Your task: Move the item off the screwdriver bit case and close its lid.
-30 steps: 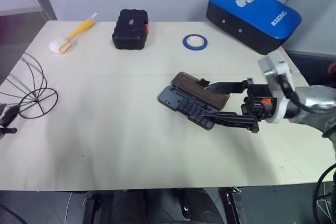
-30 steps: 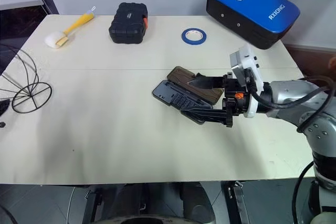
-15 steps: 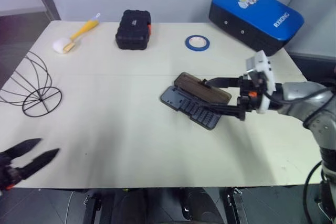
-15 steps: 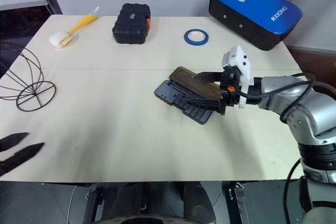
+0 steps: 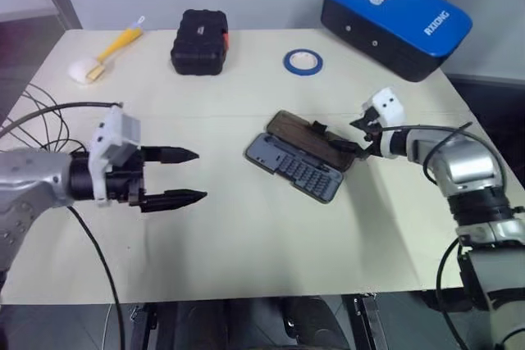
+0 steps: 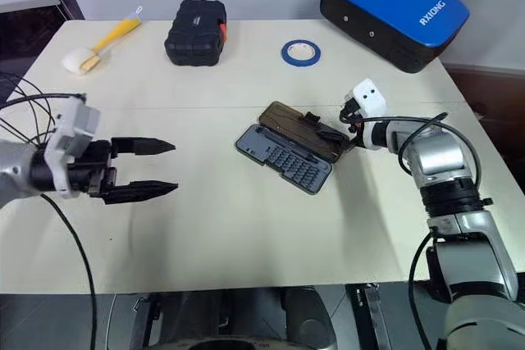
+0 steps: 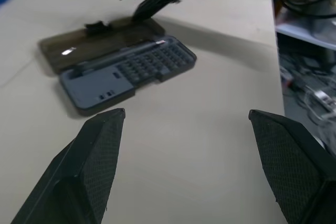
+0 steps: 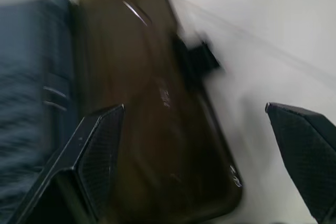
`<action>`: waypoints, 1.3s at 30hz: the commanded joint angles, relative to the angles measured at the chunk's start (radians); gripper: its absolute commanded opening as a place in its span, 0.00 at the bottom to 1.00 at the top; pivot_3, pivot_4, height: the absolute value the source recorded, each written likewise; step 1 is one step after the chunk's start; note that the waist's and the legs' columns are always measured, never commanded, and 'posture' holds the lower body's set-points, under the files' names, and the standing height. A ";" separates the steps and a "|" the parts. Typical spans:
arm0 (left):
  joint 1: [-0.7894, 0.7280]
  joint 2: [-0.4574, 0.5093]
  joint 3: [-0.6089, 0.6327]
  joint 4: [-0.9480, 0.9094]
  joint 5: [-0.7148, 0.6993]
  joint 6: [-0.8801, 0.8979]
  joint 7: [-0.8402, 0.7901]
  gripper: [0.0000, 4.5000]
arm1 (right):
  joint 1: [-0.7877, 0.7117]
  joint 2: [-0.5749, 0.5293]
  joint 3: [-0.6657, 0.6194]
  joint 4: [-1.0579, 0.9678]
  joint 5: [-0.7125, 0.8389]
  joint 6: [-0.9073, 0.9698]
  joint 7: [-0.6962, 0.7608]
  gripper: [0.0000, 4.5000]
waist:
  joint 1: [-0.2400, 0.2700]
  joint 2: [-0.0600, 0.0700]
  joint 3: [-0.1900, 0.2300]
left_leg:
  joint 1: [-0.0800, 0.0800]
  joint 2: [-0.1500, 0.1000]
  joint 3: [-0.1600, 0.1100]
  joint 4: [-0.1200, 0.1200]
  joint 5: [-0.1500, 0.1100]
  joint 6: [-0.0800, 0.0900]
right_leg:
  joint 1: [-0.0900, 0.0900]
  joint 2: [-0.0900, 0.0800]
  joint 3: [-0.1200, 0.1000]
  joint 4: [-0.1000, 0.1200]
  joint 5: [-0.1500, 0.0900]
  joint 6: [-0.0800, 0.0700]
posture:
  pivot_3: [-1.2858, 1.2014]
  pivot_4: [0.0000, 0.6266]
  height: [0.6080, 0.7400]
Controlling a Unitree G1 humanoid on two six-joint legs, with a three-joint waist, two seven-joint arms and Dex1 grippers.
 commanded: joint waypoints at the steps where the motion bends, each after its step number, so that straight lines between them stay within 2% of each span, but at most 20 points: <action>1: -0.066 0.006 -0.025 0.034 0.032 -0.025 -0.030 0.88 | -0.059 0.030 0.000 0.122 -0.062 -0.094 0.025 1.00 | -0.001 0.000 0.000 | 0.000 0.000 0.000 0.000 0.000 0.000 | 0.000 0.001 0.000 0.000 0.000 0.000 | 0.52 0.24 0.98; 4: -0.082 -0.001 -0.032 0.044 0.045 -0.026 -0.039 0.89 | -0.091 0.066 0.003 0.228 -0.102 -0.147 0.031 0.81 | -0.009 0.000 0.000 | 0.001 0.001 0.000 0.001 0.000 0.000 | 0.001 0.001 0.001 0.001 0.000 0.000 | 0.52 0.24 0.98; 11: -0.052 0.001 -0.005 0.041 0.055 -0.023 -0.039 0.89 | -0.077 0.087 0.041 0.318 -0.190 -0.280 0.127 0.02 | -0.017 -0.001 0.000 | 0.002 0.001 -0.003 0.003 0.000 0.000 | 0.005 0.001 0.000 0.001 0.000 0.000 | 0.52 0.24 0.98; 16: -0.034 0.011 0.011 0.051 0.066 -0.027 -0.043 0.89 | -0.048 0.096 0.059 0.293 -0.240 -0.379 0.180 0.01 | -0.020 -0.002 -0.001 | 0.004 0.001 -0.004 0.003 0.000 0.000 | 0.006 0.003 -0.001 0.003 0.000 0.000 | 0.52 0.24 0.98; 21: 0.018 0.036 0.032 0.055 0.079 -0.024 -0.072 0.89 | 0.003 0.126 0.080 0.167 -0.253 -0.507 0.260 0.01 | -0.021 -0.002 -0.001 | 0.004 0.002 -0.004 0.003 0.000 0.000 | 0.006 0.004 0.000 0.004 0.000 0.000 | 0.52 0.24 0.98; 28: 0.177 0.040 0.089 -0.007 0.044 0.000 -0.112 0.89 | 0.056 0.231 0.157 -0.205 -0.221 -0.463 0.353 0.01 | -0.024 0.001 0.001 | 0.004 0.004 -0.004 0.003 0.000 -0.001 | 0.002 0.006 0.000 0.008 0.000 -0.002 | 0.52 0.24 0.98; 31: 0.281 0.026 0.109 -0.066 0.034 -0.011 -0.129 0.70 | 0.072 0.254 0.190 -0.281 -0.236 -0.447 0.359 0.00 | -0.012 0.002 0.001 | 0.003 0.003 -0.004 0.004 0.001 -0.001 | 0.001 0.005 0.000 0.010 -0.001 -0.003 | 0.52 0.24 0.98; 32: 0.323 0.022 0.112 -0.085 0.042 -0.022 -0.135 0.60 | 0.076 0.260 0.197 -0.294 -0.238 -0.440 0.358 0.00 | -0.007 0.001 0.001 | 0.003 0.003 -0.005 0.004 0.001 -0.002 | 0.001 0.004 -0.001 0.010 -0.001 -0.003 | 0.52 0.24 0.98; 37: 0.528 0.002 0.154 -0.150 0.089 -0.084 -0.161 0.01 | 0.079 0.264 0.221 -0.279 -0.271 -0.462 0.342 0.00 | 0.004 0.001 0.001 | 0.003 0.002 -0.004 0.005 0.002 -0.003 | 0.002 0.002 -0.001 0.011 -0.001 -0.003 | 0.52 0.24 0.98; 39: 0.586 -0.010 0.165 -0.157 0.105 -0.100 -0.152 0.01 | 0.079 0.262 0.218 -0.272 -0.273 -0.466 0.340 0.00 | 0.006 0.001 0.001 | 0.004 0.002 -0.004 0.005 0.002 -0.003 | 0.002 0.002 -0.001 0.012 -0.002 -0.004 | 0.52 0.24 0.98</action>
